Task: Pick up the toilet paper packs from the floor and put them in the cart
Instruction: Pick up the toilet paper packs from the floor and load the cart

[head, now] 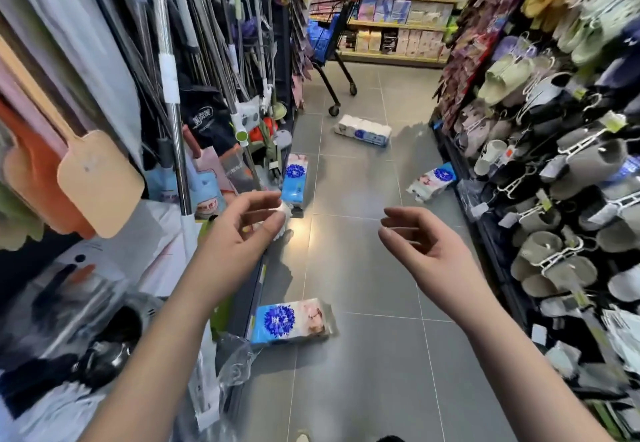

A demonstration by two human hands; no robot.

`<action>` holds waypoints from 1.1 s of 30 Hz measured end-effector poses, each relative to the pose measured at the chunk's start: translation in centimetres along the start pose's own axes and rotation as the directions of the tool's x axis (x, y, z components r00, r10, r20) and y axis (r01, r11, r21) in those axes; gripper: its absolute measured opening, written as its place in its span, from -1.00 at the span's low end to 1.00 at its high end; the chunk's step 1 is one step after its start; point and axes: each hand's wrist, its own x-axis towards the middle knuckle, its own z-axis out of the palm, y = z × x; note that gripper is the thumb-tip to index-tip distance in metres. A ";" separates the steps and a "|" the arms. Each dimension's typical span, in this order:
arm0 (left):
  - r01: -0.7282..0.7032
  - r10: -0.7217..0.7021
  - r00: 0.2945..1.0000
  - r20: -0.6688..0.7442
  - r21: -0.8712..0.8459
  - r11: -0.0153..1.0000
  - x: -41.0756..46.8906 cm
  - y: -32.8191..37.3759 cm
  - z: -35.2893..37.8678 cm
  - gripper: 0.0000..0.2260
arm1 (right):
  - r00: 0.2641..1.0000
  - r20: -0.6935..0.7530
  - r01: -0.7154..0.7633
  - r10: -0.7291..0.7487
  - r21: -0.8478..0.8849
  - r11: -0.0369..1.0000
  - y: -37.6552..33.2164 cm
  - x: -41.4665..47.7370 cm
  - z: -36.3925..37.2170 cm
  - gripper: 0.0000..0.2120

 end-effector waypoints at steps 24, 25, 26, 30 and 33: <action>0.303 -0.313 0.916 -0.250 -0.080 0.950 13.7 -10.3 2.3 -0.76 | 0.927 0.320 -0.163 0.193 -0.119 0.979 9.0 22.5 6.1 -0.77; 0.324 -0.337 0.910 -0.243 -0.094 0.941 14.1 -11.2 2.5 -0.75 | 0.922 0.319 -0.183 0.219 -0.138 0.973 9.7 22.9 6.5 -0.77; 0.343 -0.360 0.904 -0.232 -0.112 0.933 14.6 -12.2 2.6 -0.71 | 0.917 0.316 -0.205 0.244 -0.154 0.967 10.4 23.4 7.1 -0.77; 0.416 -0.442 0.869 -0.222 -0.157 0.896 16.6 -17.7 3.4 -0.62 | 0.890 0.304 -0.288 0.339 -0.199 0.937 15.0 25.4 10.1 -0.75; 0.470 -0.493 0.839 -0.231 -0.149 0.870 17.6 -24.2 4.6 -0.66 | 0.867 0.297 -0.346 0.400 -0.217 0.913 20.7 27.1 12.9 -0.71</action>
